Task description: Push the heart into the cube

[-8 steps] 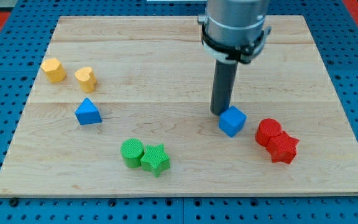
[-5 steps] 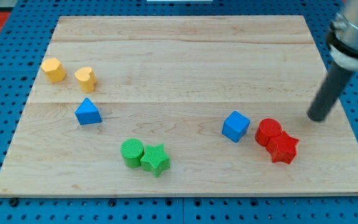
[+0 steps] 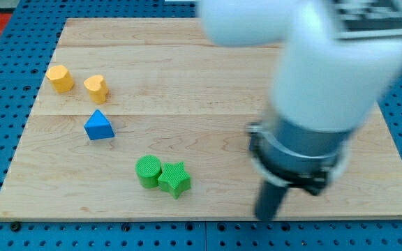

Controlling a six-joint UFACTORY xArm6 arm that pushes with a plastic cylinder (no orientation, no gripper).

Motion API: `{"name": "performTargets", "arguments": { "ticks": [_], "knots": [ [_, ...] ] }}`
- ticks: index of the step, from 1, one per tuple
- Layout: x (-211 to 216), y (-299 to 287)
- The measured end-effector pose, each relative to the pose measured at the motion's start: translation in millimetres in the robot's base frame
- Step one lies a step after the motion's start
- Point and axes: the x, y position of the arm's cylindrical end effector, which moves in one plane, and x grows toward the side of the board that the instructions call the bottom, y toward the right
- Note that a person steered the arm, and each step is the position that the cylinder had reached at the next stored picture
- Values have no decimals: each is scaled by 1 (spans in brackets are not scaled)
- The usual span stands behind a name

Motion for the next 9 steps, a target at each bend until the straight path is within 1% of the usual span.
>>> {"name": "performTargets", "arguments": {
  "ticks": [2,4,7,8,9],
  "knots": [
    [-14,-229],
    [-135,-353],
    [-139,-354],
    [-156,-354],
    [-213,-313]
  ]
}}
